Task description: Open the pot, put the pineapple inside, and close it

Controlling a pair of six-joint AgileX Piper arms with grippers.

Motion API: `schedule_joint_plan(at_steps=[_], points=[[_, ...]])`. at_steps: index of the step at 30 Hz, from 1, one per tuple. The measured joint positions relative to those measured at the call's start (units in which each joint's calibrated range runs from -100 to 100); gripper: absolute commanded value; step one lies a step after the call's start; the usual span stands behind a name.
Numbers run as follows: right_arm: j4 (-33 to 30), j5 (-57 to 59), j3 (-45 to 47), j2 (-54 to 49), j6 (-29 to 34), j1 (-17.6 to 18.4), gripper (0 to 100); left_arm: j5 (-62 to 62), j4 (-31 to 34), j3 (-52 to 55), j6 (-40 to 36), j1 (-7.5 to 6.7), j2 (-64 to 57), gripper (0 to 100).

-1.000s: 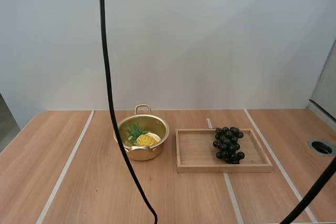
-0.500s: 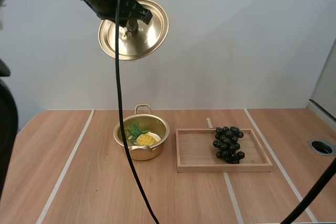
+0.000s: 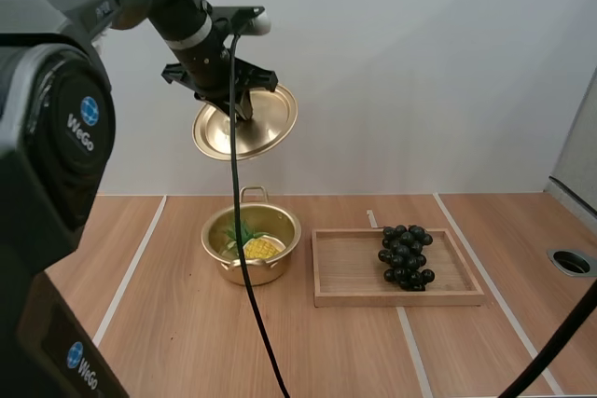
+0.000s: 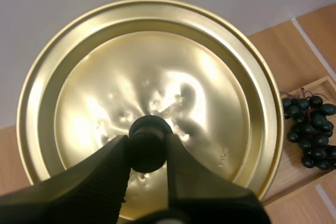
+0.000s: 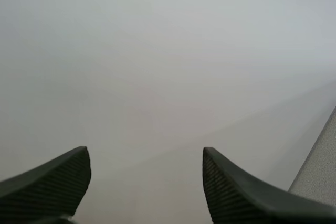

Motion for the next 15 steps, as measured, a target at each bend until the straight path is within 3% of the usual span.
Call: schedule_joint_plan(at_steps=[15], points=[[-0.13,0.0,0.0,0.0,0.0,0.0,100,0.0,1.23,15.96,2.88,0.0,4.41,0]])
